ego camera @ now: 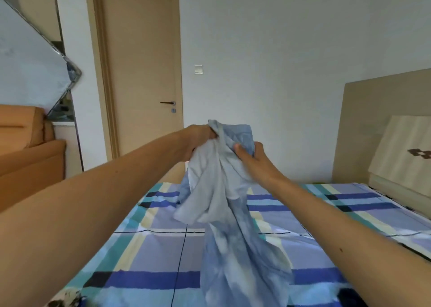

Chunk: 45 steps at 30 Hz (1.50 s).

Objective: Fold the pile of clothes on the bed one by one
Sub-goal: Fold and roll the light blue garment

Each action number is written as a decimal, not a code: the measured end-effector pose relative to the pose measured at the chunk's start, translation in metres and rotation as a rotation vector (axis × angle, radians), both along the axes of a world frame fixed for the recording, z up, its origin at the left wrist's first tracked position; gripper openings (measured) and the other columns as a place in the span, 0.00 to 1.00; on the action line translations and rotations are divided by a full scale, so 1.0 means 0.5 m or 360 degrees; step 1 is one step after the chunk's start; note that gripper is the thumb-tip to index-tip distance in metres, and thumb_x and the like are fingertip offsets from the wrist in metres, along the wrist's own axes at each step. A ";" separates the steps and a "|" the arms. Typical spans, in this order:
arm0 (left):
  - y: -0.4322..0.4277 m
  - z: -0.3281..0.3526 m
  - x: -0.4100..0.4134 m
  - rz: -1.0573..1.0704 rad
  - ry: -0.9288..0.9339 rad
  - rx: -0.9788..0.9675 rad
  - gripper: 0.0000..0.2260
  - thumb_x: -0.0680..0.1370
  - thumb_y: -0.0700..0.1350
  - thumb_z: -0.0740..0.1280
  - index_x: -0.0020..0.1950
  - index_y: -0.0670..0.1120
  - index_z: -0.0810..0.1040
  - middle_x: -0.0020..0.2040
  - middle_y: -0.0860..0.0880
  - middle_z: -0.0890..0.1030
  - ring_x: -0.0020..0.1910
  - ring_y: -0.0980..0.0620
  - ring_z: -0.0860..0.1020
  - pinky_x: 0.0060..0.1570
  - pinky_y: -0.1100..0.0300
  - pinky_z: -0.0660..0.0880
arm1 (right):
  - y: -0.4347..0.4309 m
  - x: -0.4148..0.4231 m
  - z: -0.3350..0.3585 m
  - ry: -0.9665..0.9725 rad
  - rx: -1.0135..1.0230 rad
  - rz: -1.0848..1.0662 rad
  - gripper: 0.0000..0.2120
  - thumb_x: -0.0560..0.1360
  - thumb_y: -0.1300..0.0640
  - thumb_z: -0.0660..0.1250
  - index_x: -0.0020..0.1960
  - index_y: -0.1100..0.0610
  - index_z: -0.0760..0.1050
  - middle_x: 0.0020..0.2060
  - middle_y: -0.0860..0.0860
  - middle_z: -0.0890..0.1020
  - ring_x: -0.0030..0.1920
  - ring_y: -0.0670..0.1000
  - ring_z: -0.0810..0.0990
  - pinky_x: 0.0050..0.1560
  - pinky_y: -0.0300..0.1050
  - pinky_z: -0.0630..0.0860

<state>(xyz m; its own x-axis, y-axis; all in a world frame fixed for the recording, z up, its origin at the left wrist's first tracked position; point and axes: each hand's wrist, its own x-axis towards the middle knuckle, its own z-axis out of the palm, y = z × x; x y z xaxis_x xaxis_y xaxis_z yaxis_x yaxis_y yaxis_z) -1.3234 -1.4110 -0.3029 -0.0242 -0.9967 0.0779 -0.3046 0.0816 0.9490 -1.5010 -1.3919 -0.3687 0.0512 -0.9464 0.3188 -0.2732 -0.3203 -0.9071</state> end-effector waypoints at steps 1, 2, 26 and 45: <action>0.004 0.012 -0.014 -0.0004 -0.0001 -0.0004 0.11 0.84 0.43 0.61 0.45 0.40 0.75 0.44 0.44 0.77 0.40 0.49 0.76 0.40 0.61 0.77 | 0.008 0.008 -0.023 -0.0091 0.0037 0.0064 0.26 0.78 0.37 0.63 0.68 0.48 0.61 0.56 0.42 0.74 0.54 0.41 0.76 0.44 0.34 0.70; 0.010 0.022 -0.028 -0.0023 -0.0004 0.0014 0.13 0.85 0.44 0.58 0.42 0.41 0.73 0.42 0.45 0.75 0.37 0.50 0.73 0.37 0.62 0.74 | 0.012 0.015 -0.043 -0.0214 0.0063 0.0110 0.27 0.77 0.38 0.66 0.68 0.48 0.61 0.57 0.42 0.75 0.53 0.39 0.75 0.44 0.32 0.71; 0.045 0.212 0.179 0.1075 -0.1297 -0.0628 0.05 0.78 0.37 0.63 0.51 0.36 0.73 0.48 0.36 0.78 0.46 0.37 0.80 0.41 0.50 0.76 | -0.109 -0.176 0.336 -0.0293 0.0009 -0.0516 0.10 0.82 0.65 0.58 0.41 0.61 0.70 0.44 0.57 0.76 0.36 0.53 0.75 0.23 0.41 0.76; 0.079 0.335 0.200 0.0127 -0.0246 -0.0347 0.08 0.73 0.35 0.70 0.48 0.46 0.77 0.49 0.46 0.77 0.45 0.52 0.74 0.44 0.60 0.72 | 0.066 -0.074 0.483 0.0540 0.0041 -0.0486 0.14 0.81 0.61 0.61 0.37 0.62 0.74 0.24 0.56 0.81 0.37 0.59 0.78 0.43 0.54 0.77</action>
